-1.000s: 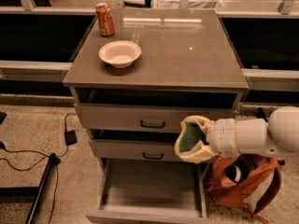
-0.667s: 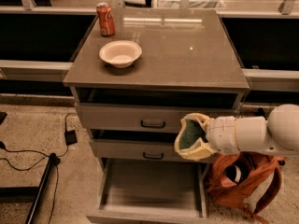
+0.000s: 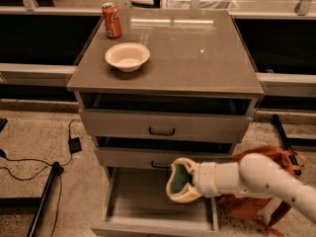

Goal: Place sponge into bottom drawer

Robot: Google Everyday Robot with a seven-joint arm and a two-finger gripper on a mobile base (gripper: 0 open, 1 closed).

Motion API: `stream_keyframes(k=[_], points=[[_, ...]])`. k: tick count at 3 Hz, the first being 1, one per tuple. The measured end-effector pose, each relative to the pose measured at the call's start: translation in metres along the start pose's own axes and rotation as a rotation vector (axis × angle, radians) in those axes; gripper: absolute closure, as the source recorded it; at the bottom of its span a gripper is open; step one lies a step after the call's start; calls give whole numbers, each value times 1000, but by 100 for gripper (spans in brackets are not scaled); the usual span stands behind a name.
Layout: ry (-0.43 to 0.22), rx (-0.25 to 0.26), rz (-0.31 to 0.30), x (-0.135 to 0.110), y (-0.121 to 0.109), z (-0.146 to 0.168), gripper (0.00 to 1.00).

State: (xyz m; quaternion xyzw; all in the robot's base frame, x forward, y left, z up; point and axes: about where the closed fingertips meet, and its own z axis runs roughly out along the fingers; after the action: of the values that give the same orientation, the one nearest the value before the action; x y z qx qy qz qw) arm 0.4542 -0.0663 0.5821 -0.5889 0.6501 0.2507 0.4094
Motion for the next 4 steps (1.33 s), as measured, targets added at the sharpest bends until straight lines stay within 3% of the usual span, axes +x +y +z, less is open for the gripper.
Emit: stream_keyframes(k=[1,2,3,4], points=[[-113,-29,58,42,20,35,100],[-158,-56,100,54,34,54,100],[-157,-56,100,54,34,54,100],[-180,-42,169,80,25,81,100]])
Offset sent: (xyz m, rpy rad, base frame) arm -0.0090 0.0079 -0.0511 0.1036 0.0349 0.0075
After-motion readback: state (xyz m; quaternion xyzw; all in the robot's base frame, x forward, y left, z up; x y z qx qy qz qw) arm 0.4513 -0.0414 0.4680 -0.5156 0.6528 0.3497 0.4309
